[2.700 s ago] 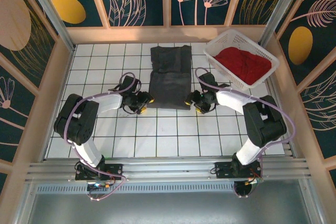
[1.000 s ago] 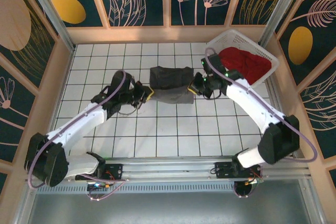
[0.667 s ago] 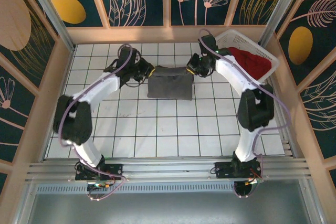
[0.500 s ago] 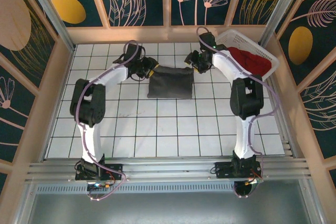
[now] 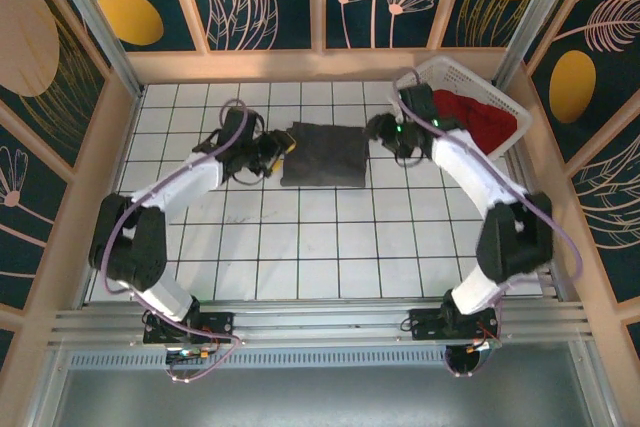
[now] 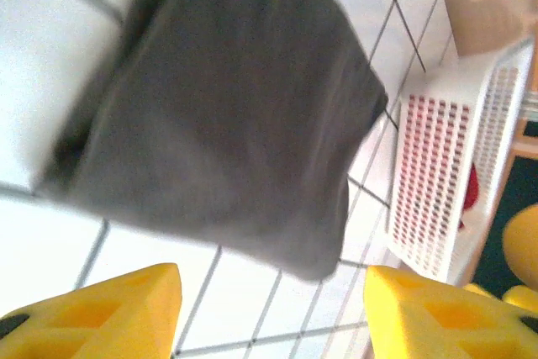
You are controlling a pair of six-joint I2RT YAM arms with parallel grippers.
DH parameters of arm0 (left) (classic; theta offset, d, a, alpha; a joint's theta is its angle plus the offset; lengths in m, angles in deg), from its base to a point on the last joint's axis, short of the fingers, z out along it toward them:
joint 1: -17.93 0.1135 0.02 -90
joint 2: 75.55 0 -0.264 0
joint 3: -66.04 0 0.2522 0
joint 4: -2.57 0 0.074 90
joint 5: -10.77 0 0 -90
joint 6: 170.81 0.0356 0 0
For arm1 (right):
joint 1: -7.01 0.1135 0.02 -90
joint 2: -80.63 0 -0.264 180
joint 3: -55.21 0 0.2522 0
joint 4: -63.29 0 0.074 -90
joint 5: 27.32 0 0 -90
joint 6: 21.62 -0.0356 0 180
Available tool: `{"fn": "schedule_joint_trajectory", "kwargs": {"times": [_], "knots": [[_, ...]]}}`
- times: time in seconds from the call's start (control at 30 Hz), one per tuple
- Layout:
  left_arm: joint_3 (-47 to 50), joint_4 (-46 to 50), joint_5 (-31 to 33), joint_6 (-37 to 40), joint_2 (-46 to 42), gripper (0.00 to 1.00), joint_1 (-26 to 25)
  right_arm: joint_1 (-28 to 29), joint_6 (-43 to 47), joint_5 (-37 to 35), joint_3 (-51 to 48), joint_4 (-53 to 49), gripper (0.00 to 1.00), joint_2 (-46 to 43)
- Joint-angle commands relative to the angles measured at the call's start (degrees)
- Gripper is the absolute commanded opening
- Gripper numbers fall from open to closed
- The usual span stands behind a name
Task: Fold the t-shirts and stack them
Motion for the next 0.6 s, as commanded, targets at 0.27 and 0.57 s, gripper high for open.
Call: {"fn": "schedule_joint_trajectory", "kwargs": {"times": [0.27,0.57], "knots": [[10.0,-29.3,5.2,-25.4,5.7,0.67,-12.4,1.7,-18.5,7.2,-35.1,17.6,0.59,-26.3],[1.7,-21.9,6.6,-34.4,17.5,0.71,-16.2,0.3,-13.6,6.4,-30.4,12.4,0.59,-27.3]]}}
